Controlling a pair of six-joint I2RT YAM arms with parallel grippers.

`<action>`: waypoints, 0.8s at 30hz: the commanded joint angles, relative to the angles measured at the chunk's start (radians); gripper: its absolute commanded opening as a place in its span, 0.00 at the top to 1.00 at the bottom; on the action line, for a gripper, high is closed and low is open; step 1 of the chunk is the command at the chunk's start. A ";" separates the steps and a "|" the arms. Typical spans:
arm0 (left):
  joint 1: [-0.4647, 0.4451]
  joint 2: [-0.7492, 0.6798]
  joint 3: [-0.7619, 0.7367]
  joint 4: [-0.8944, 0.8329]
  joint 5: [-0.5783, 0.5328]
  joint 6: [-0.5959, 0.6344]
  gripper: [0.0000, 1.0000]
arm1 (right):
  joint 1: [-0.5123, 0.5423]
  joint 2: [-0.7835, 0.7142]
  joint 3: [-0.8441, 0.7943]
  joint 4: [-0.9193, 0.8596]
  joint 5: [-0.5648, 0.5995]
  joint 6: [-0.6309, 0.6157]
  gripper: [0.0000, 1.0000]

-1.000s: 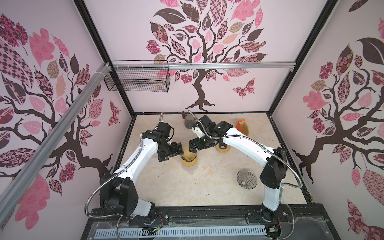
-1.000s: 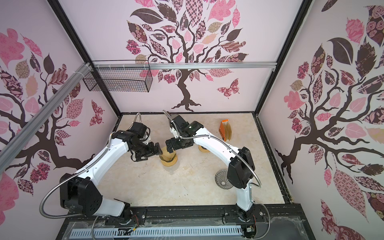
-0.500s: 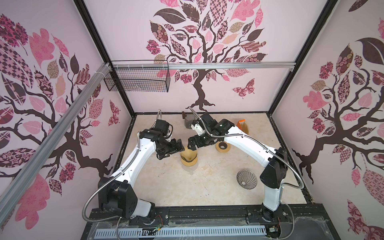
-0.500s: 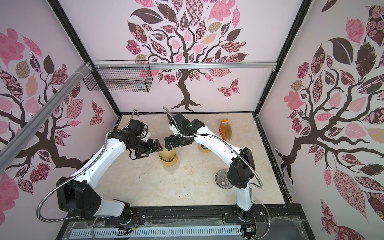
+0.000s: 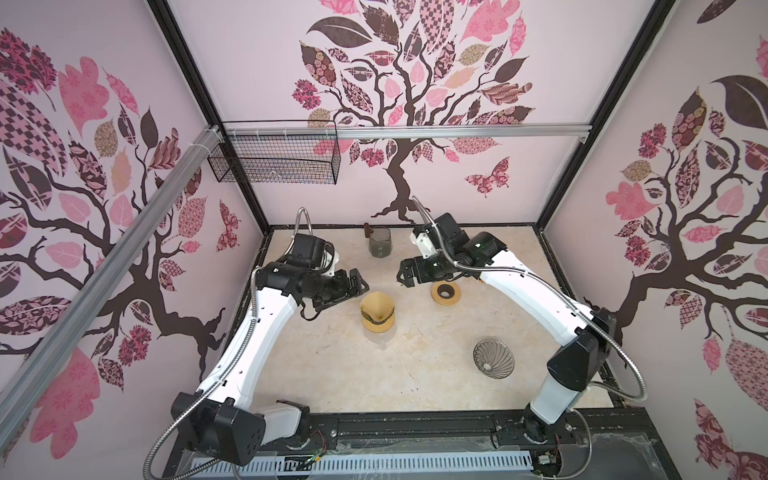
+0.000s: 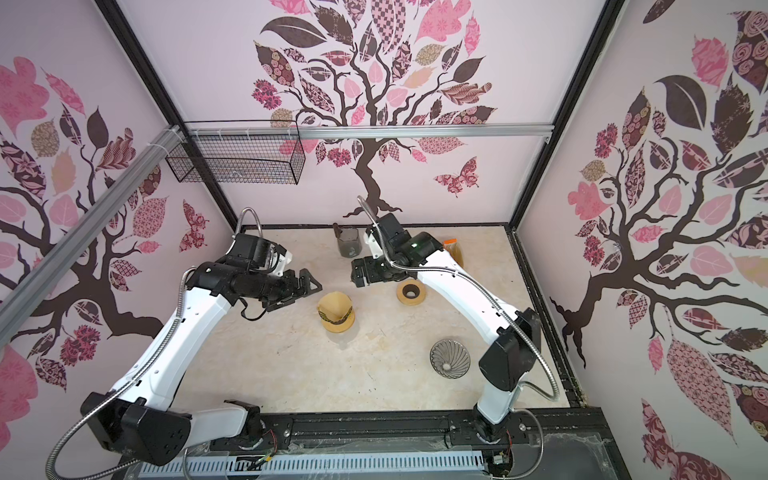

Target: Place the coffee filter in the dripper

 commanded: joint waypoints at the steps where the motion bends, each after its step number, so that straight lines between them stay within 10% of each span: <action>1: 0.004 -0.040 0.024 -0.004 0.035 0.006 0.02 | -0.049 -0.079 -0.061 0.020 0.008 0.032 0.00; 24: 0.005 -0.057 -0.037 0.075 0.132 -0.078 0.02 | -0.496 -0.004 -0.555 0.611 -0.257 0.379 0.02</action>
